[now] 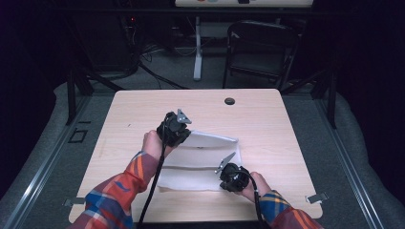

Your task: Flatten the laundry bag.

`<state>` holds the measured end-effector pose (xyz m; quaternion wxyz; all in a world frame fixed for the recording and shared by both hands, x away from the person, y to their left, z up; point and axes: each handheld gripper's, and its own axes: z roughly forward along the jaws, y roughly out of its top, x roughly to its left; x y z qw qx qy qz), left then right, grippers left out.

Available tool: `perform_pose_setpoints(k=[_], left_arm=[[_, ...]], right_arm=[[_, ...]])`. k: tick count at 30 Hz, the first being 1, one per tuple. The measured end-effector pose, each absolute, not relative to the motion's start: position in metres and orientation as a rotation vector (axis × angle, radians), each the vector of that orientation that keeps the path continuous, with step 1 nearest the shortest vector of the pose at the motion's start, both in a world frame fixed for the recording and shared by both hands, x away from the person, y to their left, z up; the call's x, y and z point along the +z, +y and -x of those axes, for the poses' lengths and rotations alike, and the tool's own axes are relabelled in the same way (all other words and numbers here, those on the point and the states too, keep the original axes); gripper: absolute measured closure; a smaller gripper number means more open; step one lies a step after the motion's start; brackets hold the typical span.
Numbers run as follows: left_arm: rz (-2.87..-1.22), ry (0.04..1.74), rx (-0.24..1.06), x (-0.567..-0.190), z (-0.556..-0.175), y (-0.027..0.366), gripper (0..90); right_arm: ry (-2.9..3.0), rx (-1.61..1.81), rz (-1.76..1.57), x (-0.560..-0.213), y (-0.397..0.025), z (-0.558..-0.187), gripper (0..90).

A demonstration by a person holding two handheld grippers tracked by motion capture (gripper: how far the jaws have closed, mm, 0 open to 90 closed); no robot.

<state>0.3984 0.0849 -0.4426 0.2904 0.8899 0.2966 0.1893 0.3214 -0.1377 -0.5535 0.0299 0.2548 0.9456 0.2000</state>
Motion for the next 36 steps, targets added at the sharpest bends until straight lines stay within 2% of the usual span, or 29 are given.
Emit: perform_pose_setpoints(k=[19,36], left_arm=[[-2.332,0.818,0.602,-0.427,-0.427,0.086,87.0],[-2.287,0.889,0.680,-0.448,-0.456,0.073,86.9]], right_arm=[[2.983,0.596,-0.741,-0.552,-0.134,-0.310,90.0],[3.026,0.569,-0.688,-0.551,-0.128,-0.299,90.0]])
